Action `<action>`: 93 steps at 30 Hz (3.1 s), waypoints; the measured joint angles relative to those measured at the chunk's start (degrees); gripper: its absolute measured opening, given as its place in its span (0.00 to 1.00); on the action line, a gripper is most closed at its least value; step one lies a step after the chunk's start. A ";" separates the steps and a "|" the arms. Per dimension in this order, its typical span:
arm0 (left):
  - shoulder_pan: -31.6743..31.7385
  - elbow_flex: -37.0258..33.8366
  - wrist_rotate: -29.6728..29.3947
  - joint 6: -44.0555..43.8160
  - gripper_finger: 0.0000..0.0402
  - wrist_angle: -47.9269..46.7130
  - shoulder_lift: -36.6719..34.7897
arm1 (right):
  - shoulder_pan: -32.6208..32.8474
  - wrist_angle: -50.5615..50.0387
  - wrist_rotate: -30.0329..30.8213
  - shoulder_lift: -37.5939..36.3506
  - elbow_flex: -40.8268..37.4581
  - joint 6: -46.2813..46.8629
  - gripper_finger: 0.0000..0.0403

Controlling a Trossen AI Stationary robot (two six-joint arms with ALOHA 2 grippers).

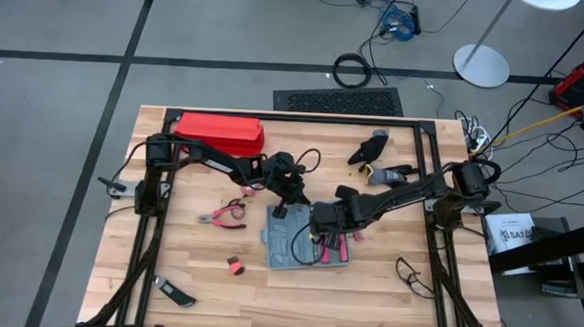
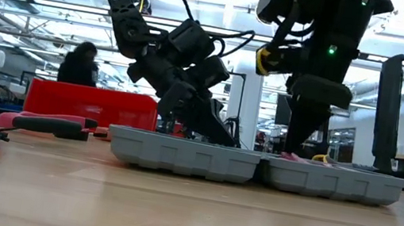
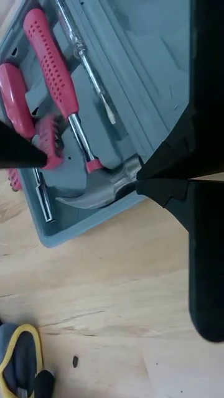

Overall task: Prefit tool cases
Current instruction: Put the screwdriver bit holder in the gray pre-fit tool case

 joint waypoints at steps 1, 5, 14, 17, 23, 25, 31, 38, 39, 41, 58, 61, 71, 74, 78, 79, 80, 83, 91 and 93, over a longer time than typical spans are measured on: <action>-0.02 0.00 -0.02 0.00 0.00 -0.03 0.00 | -0.35 0.13 0.62 -0.56 0.00 0.19 0.00; -0.02 0.00 -0.02 0.02 0.00 -0.11 0.00 | -1.78 0.16 1.54 -1.17 0.01 0.22 0.00; 0.00 0.02 -0.12 0.02 0.00 -0.65 0.00 | -2.47 0.93 -2.91 -0.24 -1.37 0.38 0.00; -0.04 0.02 -0.30 0.02 0.00 -0.64 0.00 | -2.12 3.37 -5.98 -0.24 -2.71 1.09 0.00; -0.02 0.02 -0.57 0.02 0.00 -0.78 0.00 | -1.50 4.44 -6.42 -0.24 -3.03 0.71 0.00; -0.01 0.02 -0.57 0.02 0.00 -0.78 0.00 | -1.51 5.45 -6.27 -0.24 -3.07 -0.40 0.00; -0.02 0.02 -0.76 0.02 0.00 -0.69 0.00 | -2.10 8.23 -4.96 -0.24 -3.07 -4.13 0.00; -0.02 0.00 -0.76 0.03 0.00 -0.71 0.00 | -1.94 9.46 -6.57 -0.22 -3.05 -5.81 0.00; -0.02 0.00 -0.76 0.02 0.00 -0.68 0.00 | -1.80 9.44 -6.49 -0.22 -3.05 -5.94 0.00; -0.02 0.00 -0.81 0.04 0.00 -0.62 0.00 | -1.62 9.53 -7.18 -0.22 -3.05 -5.88 0.00; -0.02 -0.04 -0.94 0.07 0.00 -0.38 0.02 | -1.00 13.28 -3.48 -0.22 -3.05 -9.32 0.00; -0.02 -0.04 -0.94 0.07 0.00 -0.38 0.04 | -0.66 10.37 -0.12 -0.22 -3.03 -7.41 0.00; 0.00 -0.04 -0.96 0.09 0.00 -0.36 0.04 | -0.14 11.41 -5.57 0.03 -3.18 -7.00 0.00; 0.00 -0.04 -0.96 0.09 0.00 -0.34 0.07 | -0.13 11.58 -7.13 0.03 -3.18 -6.68 0.00; 0.00 -0.05 -0.96 0.09 0.00 -0.36 0.07 | 0.18 12.66 -7.46 0.03 -3.21 -7.55 0.00; -0.02 -0.07 -0.96 0.09 0.00 -0.34 0.07 | 0.22 13.46 -7.24 0.03 -3.21 -8.09 0.00; -0.02 -0.07 -0.96 0.09 0.00 -0.34 0.07 | 0.22 14.52 -6.98 0.03 -3.23 -8.62 0.00; 0.00 -0.07 -0.96 0.11 0.00 -0.34 0.07 | 0.22 16.09 -6.80 0.03 -3.23 -10.09 0.00; 0.00 -0.07 -0.98 0.13 0.00 -0.32 0.07 | -0.02 18.01 -5.33 0.03 -3.23 -12.95 0.00; 0.00 -0.07 -0.98 0.11 0.00 -0.32 0.07 | 0.21 17.54 -5.33 0.03 -3.23 -12.95 0.00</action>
